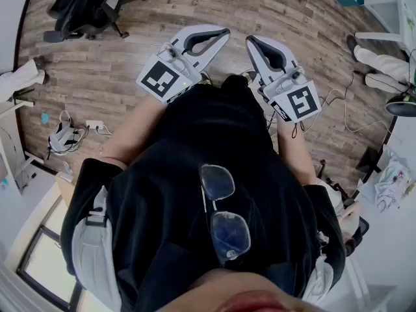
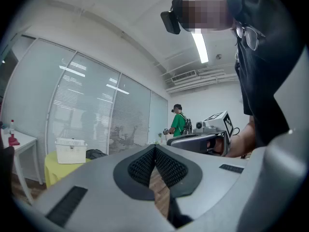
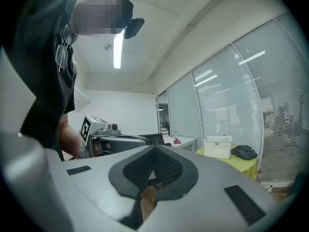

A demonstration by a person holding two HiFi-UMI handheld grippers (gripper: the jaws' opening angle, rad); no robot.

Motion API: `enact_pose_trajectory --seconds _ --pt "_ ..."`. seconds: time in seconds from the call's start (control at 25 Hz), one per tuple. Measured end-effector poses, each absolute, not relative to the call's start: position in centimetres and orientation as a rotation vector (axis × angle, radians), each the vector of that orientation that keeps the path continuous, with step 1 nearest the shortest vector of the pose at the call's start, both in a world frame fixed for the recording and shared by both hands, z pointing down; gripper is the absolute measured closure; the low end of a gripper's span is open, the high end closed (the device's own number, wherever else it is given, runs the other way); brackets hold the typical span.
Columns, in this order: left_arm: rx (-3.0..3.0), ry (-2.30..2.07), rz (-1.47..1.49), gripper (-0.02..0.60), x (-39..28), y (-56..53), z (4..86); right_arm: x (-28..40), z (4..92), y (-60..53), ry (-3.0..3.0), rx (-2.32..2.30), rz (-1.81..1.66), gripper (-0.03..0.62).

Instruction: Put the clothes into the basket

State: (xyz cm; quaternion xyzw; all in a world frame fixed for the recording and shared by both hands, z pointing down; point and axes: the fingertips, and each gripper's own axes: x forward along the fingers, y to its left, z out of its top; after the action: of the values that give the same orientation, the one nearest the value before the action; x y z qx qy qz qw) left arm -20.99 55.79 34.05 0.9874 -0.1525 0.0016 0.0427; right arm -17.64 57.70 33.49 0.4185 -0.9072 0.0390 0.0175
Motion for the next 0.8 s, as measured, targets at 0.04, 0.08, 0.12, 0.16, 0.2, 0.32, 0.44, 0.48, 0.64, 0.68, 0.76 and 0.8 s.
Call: enact_pose_trajectory --seconds 0.04,0.08,0.12,0.16,0.2,0.32,0.44,0.48,0.64,0.68,0.76,0.8 --pt "3.022 -0.465 0.003 0.572 -21.2 55.9 34.1 -17.8 33.5 57.8 -2.819 1.301 0.121 0.566" --pt "3.022 -0.464 0.002 0.572 -21.3 56.0 34.1 -17.9 33.5 57.9 -2.819 1.302 0.121 0.566" --pt "3.022 -0.464 0.002 0.572 -21.5 56.1 34.2 -18.0 33.5 58.0 -2.819 1.303 0.123 0.566" --pt "3.021 -0.465 0.003 0.572 -21.6 56.3 34.2 -18.1 33.5 58.1 -2.819 1.304 0.126 0.566" --pt "3.02 -0.469 0.004 0.572 -21.8 56.4 34.2 -18.2 33.5 58.2 -2.821 1.305 0.131 0.566" --pt "3.011 -0.489 -0.002 0.572 -22.3 56.6 34.1 -18.6 33.5 58.4 -2.83 1.307 0.151 0.566" --pt "3.013 -0.483 0.024 0.572 -23.0 56.8 34.6 -18.9 33.5 58.5 -2.83 1.315 0.159 0.565" --pt "3.021 -0.473 0.052 0.572 -23.2 56.9 34.9 -18.9 33.4 58.5 -2.829 1.32 0.161 0.565" --pt "3.033 -0.471 0.073 0.572 -23.2 56.7 35.0 -18.3 33.3 58.3 -2.825 1.343 0.168 0.565" --pt "3.028 -0.479 0.053 0.571 -22.9 56.5 34.7 -18.0 33.3 58.1 -2.825 1.347 0.173 0.565" --pt "3.021 -0.493 0.034 0.571 -22.6 55.9 34.5 -17.4 33.5 57.4 -2.828 1.351 0.19 0.565" --pt "3.022 -0.493 0.046 0.571 -22.4 55.7 34.6 -17.2 33.5 57.0 -2.831 1.35 0.198 0.565"
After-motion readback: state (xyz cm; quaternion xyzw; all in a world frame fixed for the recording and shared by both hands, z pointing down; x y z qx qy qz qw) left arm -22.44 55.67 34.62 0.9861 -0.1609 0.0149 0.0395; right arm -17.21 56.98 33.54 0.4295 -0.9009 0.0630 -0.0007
